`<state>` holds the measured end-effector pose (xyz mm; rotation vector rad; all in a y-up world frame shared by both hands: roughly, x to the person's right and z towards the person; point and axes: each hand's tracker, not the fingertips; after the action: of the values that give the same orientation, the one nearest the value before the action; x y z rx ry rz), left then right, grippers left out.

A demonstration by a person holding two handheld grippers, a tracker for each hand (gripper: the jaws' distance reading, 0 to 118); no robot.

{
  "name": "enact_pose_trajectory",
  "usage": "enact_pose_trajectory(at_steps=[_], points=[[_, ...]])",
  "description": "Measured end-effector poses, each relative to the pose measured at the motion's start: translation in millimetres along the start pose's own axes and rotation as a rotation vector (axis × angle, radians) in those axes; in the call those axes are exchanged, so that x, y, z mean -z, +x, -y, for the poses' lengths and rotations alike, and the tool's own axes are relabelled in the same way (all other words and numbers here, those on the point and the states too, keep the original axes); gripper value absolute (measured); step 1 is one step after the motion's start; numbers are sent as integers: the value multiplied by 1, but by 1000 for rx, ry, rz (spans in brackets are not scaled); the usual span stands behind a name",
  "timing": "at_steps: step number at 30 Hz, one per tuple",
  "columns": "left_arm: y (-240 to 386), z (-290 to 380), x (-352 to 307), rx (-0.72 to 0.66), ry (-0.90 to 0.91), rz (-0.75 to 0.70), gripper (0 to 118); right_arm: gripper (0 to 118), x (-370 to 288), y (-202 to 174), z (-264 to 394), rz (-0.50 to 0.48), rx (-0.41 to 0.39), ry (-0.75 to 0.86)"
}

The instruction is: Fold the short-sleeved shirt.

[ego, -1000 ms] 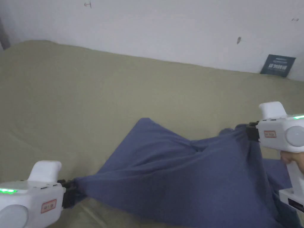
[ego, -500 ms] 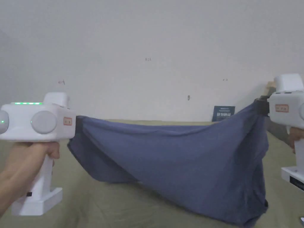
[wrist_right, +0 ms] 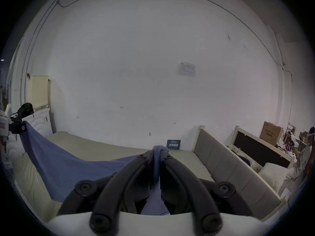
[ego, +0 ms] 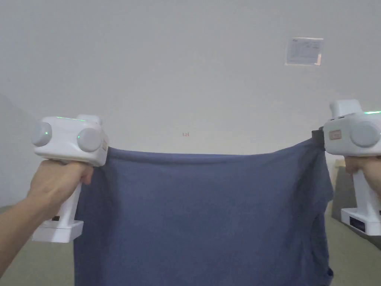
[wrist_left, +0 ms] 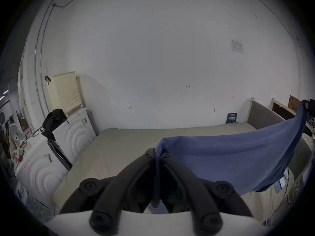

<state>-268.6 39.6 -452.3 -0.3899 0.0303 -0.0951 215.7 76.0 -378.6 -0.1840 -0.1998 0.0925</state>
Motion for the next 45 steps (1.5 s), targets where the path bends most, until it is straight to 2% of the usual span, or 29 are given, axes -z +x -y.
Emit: enact_pose_trajectory(at_steps=[4, 7, 11, 17, 24, 30, 36, 42, 45], points=[[-3, -23, 24, -3, 7, -39, 4, 11, 39, -14, -19, -1, 16, 5], [-4, -41, 43, 16, 21, -81, 4, 11, 70, -23, -34, 3, -18, 7], [-4, -68, 72, 9, 37, -111, 4, 11, 112, -33, -59, 12, -20, 18], [9, -95, 119, 68, 58, -182, 4, 11, 161, -39, -92, 13, 31, 42], [13, -100, 179, 44, 66, -200, 4, 11, 204, -49, -87, 24, 26, 44], [23, -43, 223, 67, 16, -182, 4, 11, 236, -60, -21, 27, 10, -26], [29, 45, 263, 66, -93, -146, 4, 11, 253, -73, 83, -1, -16, -161], [30, 146, 271, 56, -201, -100, 4, 11, 239, -76, 193, -52, 47, -266], [22, 197, 260, 40, -236, -79, 4, 10, 218, -76, 244, -72, 42, -310]])
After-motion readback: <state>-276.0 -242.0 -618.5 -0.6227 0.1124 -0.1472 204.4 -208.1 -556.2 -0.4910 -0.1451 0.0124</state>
